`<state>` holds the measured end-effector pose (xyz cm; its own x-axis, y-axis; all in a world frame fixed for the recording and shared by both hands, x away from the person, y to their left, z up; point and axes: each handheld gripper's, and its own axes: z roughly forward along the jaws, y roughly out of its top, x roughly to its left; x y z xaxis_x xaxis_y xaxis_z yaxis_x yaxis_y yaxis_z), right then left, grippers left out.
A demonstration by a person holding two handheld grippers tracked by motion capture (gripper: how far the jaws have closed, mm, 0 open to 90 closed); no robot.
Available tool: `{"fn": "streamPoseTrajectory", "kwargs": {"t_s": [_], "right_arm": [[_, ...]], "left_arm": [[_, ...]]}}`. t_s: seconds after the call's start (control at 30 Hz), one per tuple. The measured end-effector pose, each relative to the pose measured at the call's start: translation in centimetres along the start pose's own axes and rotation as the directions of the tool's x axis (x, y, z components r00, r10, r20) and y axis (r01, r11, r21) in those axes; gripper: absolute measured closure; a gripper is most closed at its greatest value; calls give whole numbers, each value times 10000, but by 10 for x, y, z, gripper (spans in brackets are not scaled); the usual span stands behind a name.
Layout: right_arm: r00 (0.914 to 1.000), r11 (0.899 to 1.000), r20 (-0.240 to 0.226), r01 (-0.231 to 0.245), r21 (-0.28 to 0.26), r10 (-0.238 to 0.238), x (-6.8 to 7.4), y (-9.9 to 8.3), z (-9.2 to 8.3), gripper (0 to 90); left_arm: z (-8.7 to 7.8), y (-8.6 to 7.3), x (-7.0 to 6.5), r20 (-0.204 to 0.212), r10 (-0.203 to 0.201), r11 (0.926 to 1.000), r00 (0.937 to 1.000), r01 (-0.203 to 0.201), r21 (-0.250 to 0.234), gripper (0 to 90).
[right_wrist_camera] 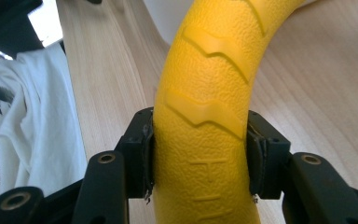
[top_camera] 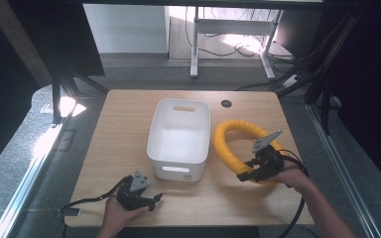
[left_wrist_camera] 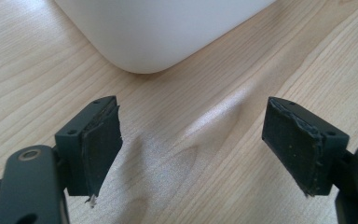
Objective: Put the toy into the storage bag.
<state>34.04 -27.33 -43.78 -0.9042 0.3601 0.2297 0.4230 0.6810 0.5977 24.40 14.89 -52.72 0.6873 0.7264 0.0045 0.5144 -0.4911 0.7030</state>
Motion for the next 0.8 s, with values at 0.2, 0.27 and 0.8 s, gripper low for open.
{"fn": "streamPoseTrajectory", "kwargs": {"t_s": [0.2,0.27,0.8], "right_arm": [[9997,9975,-111,-210,-668,203,-5,0,-13,513],[9996,9956,-114,-286,-894,277,-6,0,-17,513],[9979,9727,-112,-646,-2227,637,-16,-3,-43,514]], "left_arm": [[1,0,0,9,18,10000,10000,-18,9,197],[1,0,0,-2,19,10000,10000,-19,11,197],[2,0,0,3,21,10000,10000,-21,38,197]]}}
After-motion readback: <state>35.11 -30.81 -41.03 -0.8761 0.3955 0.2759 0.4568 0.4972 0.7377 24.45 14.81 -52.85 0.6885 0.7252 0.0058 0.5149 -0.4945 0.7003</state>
